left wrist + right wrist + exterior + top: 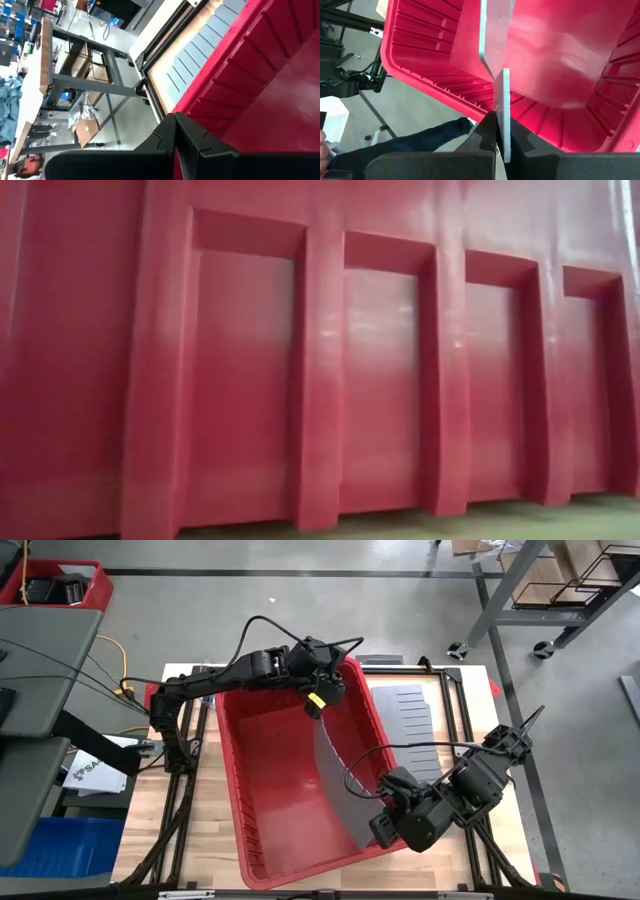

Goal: Sort blocks
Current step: Assemble the bin divider into the red bin

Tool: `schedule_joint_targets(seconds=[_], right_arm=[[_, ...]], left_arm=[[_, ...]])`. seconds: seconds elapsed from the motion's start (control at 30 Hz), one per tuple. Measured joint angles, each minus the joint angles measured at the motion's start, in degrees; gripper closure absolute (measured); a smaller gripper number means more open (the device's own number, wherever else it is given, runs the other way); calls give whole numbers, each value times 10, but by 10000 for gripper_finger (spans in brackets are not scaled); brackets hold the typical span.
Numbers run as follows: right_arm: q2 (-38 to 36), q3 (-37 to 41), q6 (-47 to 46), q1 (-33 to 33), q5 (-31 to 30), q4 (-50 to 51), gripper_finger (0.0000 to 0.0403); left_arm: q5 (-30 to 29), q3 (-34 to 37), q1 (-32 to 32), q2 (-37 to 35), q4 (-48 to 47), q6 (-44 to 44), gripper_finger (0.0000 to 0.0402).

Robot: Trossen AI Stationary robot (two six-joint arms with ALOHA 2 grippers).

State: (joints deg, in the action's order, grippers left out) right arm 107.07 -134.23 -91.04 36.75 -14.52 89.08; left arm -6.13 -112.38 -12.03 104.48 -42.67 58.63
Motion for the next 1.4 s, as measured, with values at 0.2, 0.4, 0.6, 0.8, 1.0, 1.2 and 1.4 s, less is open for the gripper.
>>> schedule_joint_targets(seconds=[0.2, 0.4, 0.6, 0.8, 1.0, 1.2, 1.4], right_arm=[[0, 0, -5, 0, 1, 5, 403], [0, 0, -6, 0, 6, 9, 403], [0, 0, -5, 0, 6, 9, 403], [0, 0, -4, 0, 6, 9, 403], [1, 0, -1, 0, 1, 9, 403], [1, 0, 7, 0, 0, 9, 403], [1, 1, 11, 0, -10, 9, 403]], left_arm=[[-12, -4, -3, -6, 2, 0, 400], [-52, -41, -11, -37, -2, -15, 399], [-46, -48, -4, -113, -119, -89, 399], [126, -44, 25, -182, -321, -258, 401], [210, 47, 94, -183, -383, -358, 401], [247, 216, 175, -180, -227, -405, 401], [229, 338, 231, -181, -30, -497, 401]])
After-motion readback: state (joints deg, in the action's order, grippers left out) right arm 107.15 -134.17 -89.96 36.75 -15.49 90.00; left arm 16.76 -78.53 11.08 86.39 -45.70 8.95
